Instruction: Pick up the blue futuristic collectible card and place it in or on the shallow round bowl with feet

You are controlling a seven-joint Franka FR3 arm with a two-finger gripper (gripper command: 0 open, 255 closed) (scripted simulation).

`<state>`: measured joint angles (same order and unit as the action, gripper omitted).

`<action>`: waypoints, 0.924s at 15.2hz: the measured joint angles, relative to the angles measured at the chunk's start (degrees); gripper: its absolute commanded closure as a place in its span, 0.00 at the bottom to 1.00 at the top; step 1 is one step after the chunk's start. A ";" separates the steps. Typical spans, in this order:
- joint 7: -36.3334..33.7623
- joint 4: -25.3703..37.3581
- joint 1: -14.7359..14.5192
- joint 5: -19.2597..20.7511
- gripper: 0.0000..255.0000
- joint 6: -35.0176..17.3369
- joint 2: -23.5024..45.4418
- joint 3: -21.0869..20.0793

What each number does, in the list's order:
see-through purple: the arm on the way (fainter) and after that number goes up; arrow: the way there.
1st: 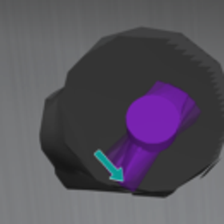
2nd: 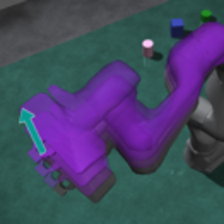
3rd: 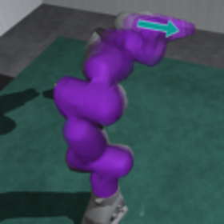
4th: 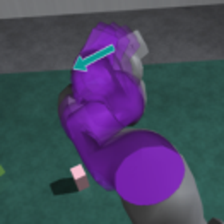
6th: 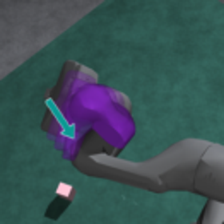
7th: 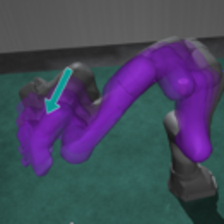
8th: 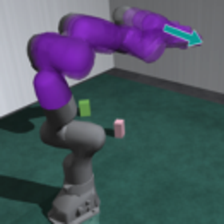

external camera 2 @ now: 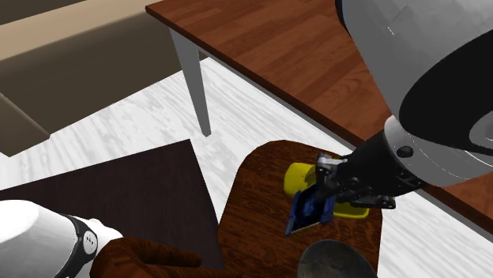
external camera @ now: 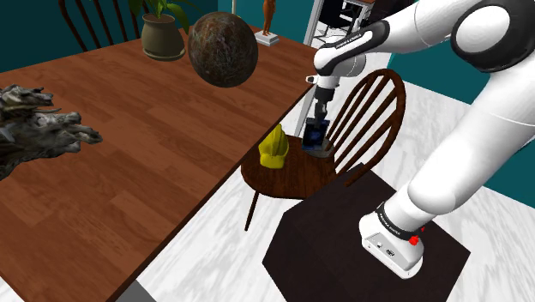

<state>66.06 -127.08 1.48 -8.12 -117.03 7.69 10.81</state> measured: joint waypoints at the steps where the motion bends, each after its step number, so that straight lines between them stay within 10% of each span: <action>1: 1.30 0.67 0.85 0.40 1.00 0.52 0.29 0.72; 14: 12.77 12.07 8.28 1.32 1.00 4.15 9.26 5.62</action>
<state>78.83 -115.01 9.77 -6.81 -112.88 16.95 16.43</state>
